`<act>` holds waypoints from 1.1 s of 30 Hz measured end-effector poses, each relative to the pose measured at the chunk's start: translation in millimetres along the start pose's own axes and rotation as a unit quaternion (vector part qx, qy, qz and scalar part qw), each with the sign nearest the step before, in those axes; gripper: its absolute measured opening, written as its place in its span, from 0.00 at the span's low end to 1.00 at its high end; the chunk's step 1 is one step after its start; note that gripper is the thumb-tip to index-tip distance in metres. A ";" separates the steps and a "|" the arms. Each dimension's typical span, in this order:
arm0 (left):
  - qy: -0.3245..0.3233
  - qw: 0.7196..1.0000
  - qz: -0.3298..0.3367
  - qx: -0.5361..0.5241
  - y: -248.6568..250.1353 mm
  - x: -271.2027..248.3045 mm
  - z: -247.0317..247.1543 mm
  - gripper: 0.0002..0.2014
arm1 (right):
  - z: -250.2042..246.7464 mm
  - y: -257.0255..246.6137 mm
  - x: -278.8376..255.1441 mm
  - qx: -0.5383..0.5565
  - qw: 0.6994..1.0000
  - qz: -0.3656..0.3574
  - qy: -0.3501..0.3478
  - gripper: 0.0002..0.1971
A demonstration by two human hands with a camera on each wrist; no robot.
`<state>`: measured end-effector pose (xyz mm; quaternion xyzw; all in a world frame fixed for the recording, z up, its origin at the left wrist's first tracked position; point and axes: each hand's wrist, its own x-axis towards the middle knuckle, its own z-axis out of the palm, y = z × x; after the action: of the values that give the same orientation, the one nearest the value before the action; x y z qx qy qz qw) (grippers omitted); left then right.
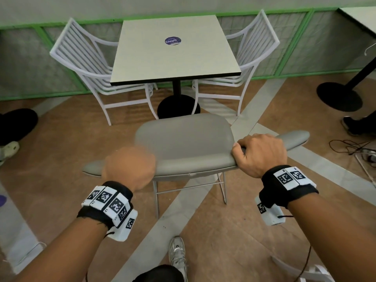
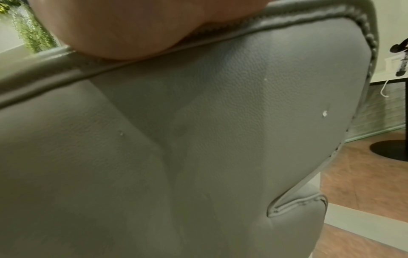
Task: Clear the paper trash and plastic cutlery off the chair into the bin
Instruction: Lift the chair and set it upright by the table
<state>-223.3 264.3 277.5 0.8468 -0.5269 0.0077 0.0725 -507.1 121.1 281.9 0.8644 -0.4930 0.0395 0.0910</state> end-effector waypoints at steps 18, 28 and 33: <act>0.030 0.999 -0.021 -0.024 -27.0 101.0 5.1 0.15 | 17.7 -21.2 102.7 0.029 0.999 -0.005 0.022 0.26; 0.034 0.999 -0.008 -0.036 -31.6 164.4 6.4 0.16 | 23.6 -19.8 163.7 0.019 0.999 -0.003 0.026 0.23; 0.038 0.999 -0.005 -0.029 -37.3 192.4 10.4 0.17 | 27.5 -23.6 190.7 0.007 1.000 -0.002 0.023 0.23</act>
<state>-105.1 107.7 280.1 0.8458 -0.5199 0.0244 0.1169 -390.0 -33.7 282.3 0.8648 -0.4887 0.0623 0.0965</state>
